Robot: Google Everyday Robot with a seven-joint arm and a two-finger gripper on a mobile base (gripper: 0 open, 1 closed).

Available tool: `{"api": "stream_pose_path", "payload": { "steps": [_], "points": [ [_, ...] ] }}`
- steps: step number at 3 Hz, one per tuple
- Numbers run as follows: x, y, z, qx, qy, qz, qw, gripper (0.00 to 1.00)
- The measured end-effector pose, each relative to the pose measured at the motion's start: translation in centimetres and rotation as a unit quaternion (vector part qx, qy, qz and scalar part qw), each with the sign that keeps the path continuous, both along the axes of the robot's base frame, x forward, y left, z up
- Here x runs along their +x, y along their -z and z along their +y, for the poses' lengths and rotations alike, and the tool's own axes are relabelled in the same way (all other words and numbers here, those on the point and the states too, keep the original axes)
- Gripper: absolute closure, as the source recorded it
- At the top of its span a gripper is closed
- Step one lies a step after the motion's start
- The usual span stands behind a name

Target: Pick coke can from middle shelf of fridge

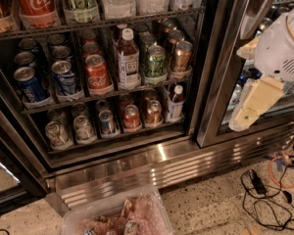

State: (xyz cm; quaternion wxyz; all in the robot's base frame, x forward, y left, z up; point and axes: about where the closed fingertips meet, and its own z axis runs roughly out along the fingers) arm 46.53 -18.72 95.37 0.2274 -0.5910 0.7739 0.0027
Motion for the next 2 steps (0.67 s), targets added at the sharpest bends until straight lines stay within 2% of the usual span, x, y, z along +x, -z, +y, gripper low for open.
{"api": "stream_pose_path", "payload": {
  "steps": [2],
  "points": [
    [2.6, 1.5, 2.8, 0.033, -0.022, -0.016, 0.9991, 0.0]
  ]
}}
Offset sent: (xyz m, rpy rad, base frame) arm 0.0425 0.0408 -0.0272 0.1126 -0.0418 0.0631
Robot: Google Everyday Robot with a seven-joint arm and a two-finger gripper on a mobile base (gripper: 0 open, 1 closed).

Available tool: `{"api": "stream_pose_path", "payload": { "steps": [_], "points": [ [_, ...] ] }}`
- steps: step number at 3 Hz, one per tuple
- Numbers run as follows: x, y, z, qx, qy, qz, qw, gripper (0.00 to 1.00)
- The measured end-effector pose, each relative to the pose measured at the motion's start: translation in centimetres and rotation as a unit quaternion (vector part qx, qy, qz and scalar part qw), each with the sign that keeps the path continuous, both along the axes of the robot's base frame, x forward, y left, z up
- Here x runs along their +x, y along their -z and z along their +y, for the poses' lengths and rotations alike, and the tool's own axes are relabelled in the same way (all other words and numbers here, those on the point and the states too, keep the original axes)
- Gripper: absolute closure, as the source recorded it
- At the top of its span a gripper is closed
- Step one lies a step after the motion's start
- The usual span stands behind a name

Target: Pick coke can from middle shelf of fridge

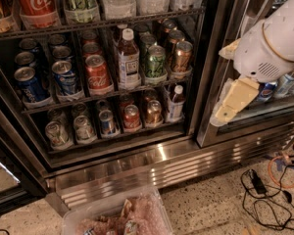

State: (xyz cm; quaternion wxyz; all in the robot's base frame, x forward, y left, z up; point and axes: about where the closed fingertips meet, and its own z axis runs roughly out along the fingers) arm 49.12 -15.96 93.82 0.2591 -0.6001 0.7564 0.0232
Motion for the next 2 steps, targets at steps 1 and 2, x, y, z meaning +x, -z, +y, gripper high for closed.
{"api": "stream_pose_path", "payload": {
  "steps": [1, 2],
  "points": [
    [1.1, 0.8, 1.7, 0.022, -0.013, -0.003, 0.9997, 0.0],
    [1.8, 1.6, 3.3, 0.037, -0.034, -0.006, 0.9987, 0.0]
  ]
}}
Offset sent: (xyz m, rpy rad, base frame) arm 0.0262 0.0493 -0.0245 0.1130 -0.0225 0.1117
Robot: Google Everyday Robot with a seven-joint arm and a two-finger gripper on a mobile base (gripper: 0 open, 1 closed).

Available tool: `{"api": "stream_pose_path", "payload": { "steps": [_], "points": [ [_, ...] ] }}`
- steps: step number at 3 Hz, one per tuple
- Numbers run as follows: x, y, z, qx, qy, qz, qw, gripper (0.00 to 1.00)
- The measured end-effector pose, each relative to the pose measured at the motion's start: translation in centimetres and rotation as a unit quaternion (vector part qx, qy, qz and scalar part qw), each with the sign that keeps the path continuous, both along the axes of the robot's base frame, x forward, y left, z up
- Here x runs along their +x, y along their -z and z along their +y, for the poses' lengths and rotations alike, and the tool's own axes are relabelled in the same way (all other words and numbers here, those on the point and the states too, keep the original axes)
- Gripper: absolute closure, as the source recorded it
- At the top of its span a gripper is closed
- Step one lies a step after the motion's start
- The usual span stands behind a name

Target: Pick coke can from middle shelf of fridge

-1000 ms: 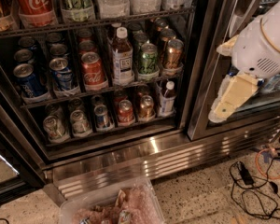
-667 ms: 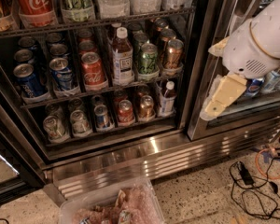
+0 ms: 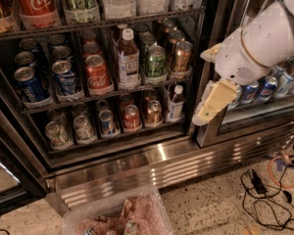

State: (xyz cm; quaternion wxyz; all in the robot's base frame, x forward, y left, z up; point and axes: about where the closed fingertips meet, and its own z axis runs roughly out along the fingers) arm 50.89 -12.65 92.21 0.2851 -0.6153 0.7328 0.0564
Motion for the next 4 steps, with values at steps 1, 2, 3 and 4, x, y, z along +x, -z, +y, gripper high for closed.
{"api": "stream_pose_path", "payload": {
  "steps": [1, 2, 3, 4],
  "points": [
    [0.0, 0.0, 0.0, 0.0, 0.0, 0.0, 1.0, 0.0],
    [0.4, 0.5, 0.4, 0.015, 0.0, -0.009, 0.9998, 0.0],
    [1.1, 1.4, 1.4, 0.051, -0.003, -0.014, 0.9986, 0.0],
    [1.8, 1.8, 3.4, 0.095, -0.026, -0.01, 0.9951, 0.0]
  ]
}}
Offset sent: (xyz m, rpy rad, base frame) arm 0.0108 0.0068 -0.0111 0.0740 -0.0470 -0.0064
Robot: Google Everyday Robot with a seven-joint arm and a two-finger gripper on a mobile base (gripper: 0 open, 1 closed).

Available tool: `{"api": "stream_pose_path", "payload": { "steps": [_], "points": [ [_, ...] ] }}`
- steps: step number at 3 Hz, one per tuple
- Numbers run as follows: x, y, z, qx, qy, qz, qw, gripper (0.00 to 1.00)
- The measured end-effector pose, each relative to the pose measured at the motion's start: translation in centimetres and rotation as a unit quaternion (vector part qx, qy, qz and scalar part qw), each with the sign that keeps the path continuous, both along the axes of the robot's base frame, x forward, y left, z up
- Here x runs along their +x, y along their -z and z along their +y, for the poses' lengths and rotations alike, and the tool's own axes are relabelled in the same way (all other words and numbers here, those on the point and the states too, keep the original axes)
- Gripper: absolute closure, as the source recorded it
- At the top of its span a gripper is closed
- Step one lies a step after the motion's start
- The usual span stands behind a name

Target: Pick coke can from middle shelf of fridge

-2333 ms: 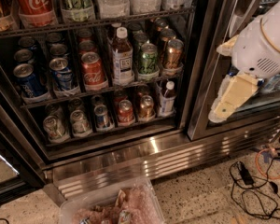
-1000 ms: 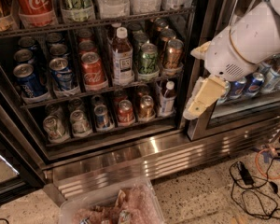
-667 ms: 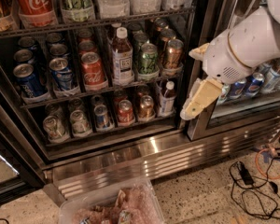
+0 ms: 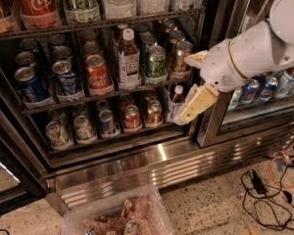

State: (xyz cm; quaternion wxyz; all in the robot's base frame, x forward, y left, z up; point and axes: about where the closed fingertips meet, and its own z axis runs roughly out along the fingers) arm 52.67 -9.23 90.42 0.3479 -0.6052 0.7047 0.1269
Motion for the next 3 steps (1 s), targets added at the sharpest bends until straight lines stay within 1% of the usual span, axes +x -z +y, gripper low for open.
{"api": "stream_pose_path", "payload": {
  "steps": [1, 2, 3],
  "points": [
    [-0.4, 0.9, 2.2, 0.037, -0.026, 0.009, 0.9989, 0.0],
    [-0.8, 2.0, 4.0, 0.065, -0.047, 0.021, 0.9966, 0.0],
    [-1.8, 2.8, 5.6, 0.079, -0.07, 0.029, 0.994, 0.0]
  ]
}}
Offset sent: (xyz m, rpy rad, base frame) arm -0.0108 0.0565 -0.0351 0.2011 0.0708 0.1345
